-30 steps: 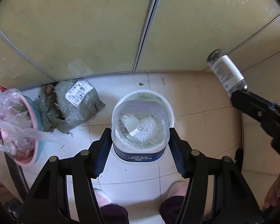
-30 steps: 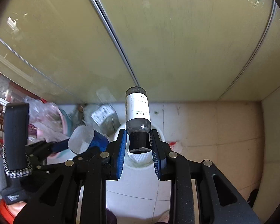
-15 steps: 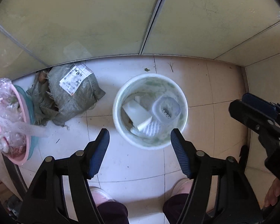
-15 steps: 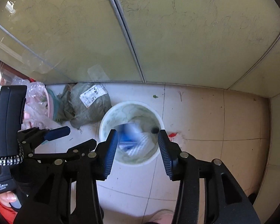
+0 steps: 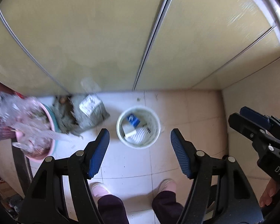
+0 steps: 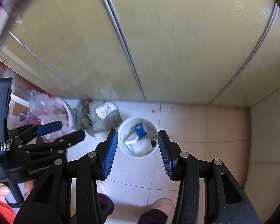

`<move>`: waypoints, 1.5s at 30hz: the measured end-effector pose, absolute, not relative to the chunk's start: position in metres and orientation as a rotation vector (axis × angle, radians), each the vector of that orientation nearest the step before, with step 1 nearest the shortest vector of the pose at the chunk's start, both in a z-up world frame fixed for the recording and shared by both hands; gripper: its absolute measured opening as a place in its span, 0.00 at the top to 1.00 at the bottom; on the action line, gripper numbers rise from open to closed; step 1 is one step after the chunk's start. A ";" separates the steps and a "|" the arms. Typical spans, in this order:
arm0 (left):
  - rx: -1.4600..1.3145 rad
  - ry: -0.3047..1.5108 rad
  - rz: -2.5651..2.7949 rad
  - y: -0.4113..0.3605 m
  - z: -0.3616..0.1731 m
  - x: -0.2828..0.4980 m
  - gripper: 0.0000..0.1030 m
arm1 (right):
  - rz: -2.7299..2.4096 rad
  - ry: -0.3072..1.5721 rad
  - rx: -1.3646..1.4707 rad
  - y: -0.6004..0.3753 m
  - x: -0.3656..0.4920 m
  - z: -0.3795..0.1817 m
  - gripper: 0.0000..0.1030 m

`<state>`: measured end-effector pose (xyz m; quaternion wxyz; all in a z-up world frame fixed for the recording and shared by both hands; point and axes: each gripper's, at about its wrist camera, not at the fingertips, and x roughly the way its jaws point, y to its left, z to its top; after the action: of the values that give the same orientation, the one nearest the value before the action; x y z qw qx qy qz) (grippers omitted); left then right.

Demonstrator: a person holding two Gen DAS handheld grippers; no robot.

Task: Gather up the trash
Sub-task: 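Raise both open tools back toward the counter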

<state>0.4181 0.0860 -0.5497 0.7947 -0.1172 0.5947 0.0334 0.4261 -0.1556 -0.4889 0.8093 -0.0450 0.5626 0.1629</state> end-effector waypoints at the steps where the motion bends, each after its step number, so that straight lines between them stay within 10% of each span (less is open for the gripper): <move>1: -0.243 1.258 0.076 0.085 -0.528 0.417 0.35 | 0.347 1.182 -0.097 -0.157 0.423 -0.468 0.60; 25: -0.136 0.579 0.184 0.002 -0.078 0.326 0.18 | 0.425 0.509 -0.095 -0.211 0.326 -0.072 0.60; 34: -0.131 0.477 0.187 0.012 -0.041 0.344 0.01 | 0.387 0.378 -0.086 -0.202 0.355 -0.038 0.23; 45: -0.183 0.519 0.119 0.082 -0.060 0.460 0.01 | 0.308 0.416 -0.108 -0.161 0.435 -0.048 0.22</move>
<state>0.4604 0.0821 -0.0603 0.9606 -0.0902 0.2561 0.0588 0.4352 -0.1613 -0.0480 0.9652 -0.0536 0.2057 0.1524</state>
